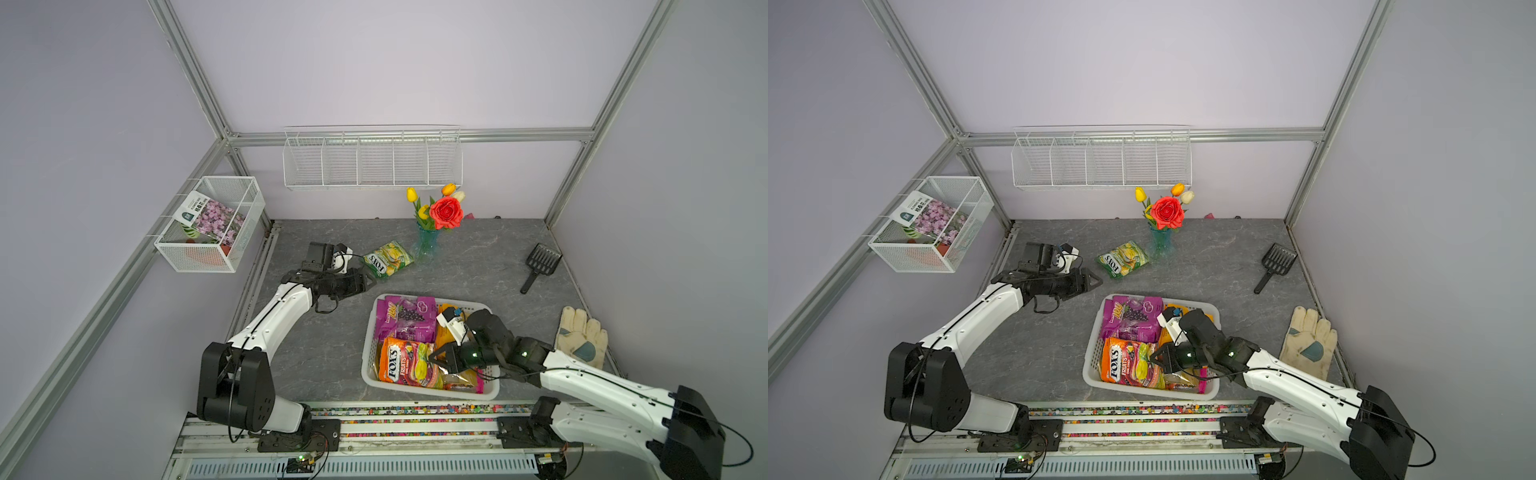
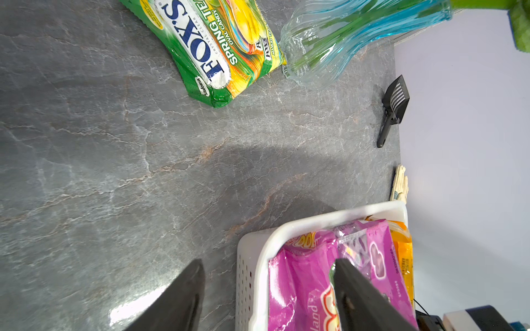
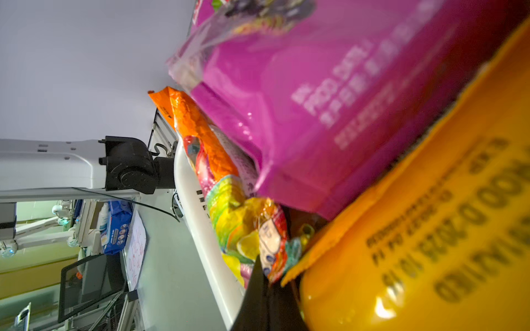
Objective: Put the candies in the basket
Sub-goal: Place the candy in the basket, then pick up the candy at the center of the board.
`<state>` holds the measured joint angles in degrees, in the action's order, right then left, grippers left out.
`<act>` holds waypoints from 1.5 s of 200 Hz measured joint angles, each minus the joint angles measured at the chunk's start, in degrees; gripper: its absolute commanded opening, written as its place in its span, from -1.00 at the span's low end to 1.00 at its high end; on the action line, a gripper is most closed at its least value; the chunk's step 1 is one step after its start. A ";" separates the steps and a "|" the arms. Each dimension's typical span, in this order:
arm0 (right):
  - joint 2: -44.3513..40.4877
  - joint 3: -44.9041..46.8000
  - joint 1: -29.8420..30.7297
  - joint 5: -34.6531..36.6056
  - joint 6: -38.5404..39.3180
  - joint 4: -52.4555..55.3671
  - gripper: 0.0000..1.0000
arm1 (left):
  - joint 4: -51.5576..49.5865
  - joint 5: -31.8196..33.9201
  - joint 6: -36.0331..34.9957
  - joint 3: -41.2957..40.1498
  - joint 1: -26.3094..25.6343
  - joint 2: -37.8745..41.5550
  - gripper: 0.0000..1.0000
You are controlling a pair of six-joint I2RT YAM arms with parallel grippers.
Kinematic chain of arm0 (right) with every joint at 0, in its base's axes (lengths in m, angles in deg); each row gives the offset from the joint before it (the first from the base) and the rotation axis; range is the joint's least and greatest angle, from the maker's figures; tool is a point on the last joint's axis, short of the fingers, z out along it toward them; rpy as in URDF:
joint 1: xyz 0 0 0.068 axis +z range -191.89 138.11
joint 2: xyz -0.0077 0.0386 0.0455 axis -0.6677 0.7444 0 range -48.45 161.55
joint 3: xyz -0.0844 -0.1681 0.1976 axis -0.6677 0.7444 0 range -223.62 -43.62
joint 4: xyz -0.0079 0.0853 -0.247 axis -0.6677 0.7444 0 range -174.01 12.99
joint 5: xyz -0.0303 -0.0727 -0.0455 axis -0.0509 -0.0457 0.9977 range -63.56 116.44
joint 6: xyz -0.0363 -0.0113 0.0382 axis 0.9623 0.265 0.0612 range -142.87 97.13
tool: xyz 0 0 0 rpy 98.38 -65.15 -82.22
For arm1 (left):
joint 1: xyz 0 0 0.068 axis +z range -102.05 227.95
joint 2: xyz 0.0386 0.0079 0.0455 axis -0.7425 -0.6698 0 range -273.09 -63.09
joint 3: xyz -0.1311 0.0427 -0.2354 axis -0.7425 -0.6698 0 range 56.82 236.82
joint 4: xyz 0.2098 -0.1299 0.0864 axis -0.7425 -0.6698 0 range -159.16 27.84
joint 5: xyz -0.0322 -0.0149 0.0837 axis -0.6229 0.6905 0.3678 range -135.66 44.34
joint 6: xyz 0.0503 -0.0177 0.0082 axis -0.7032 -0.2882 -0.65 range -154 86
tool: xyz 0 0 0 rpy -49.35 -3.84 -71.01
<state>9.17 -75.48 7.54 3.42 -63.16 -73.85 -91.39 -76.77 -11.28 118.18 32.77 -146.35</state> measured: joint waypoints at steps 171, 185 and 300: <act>-2.84 -0.90 0.48 3.10 7.39 -5.25 -0.37 | -0.66 4.66 0.24 3.41 -0.04 0.13 0.43; -5.88 -0.28 0.48 4.15 7.39 -4.61 -0.36 | -0.35 6.99 2.01 6.25 -0.04 -1.11 0.43; -8.81 -20.04 -0.83 24.17 21.97 10.60 -0.13 | 10.21 12.20 15.10 20.87 2.69 -28.87 -0.15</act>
<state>0.36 -95.52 6.71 27.59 -41.19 -63.25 -81.18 -64.58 3.82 139.06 35.46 -175.22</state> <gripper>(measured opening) 0.434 0.462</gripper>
